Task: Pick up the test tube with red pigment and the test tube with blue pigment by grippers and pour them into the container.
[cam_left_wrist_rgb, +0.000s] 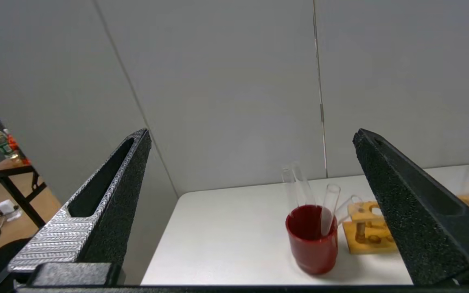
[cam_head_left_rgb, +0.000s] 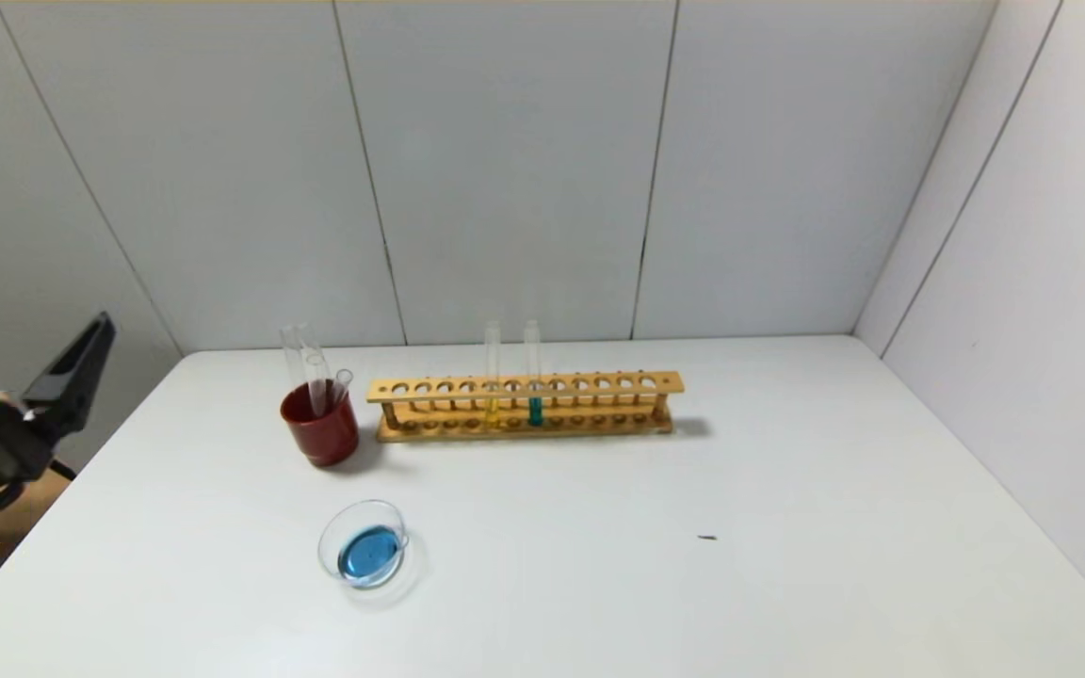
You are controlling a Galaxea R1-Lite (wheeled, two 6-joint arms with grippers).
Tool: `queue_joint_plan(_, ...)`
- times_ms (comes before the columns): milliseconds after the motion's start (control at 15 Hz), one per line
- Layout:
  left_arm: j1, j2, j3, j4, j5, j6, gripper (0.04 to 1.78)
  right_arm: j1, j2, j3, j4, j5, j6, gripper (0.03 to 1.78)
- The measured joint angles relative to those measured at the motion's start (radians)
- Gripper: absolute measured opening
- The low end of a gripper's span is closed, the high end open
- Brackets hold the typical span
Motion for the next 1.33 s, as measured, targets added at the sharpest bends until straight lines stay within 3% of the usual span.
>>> queue_joint_plan(400,0.096,-0.580,0.143,0.402,-0.013,-0.069,1.75,0.000,0.000,0.000,0.000,0.000,0.000,1.75)
queue_joint_plan(733,0.181,-0.876,0.168,0.595,-0.079,-0.079,1.75,0.000,0.000,0.000,0.000,0.000,0.000,1.75)
queue_joint_plan(933,0.194,-0.964,0.170,0.701,-0.100,-0.093,1.75,0.000,0.000,0.000,0.000,0.000,0.000,1.75)
queue_joint_plan(1133,0.197,-0.991,0.171,0.918,-0.120,-0.100,1.75,0.000,0.000,0.000,0.000,0.000,0.000,1.75)
queue_joint_plan(1333,0.196,-0.997,0.171,1.080,-0.254,-0.136,1.75,0.000,0.000,0.000,0.000,0.000,0.000,1.75)
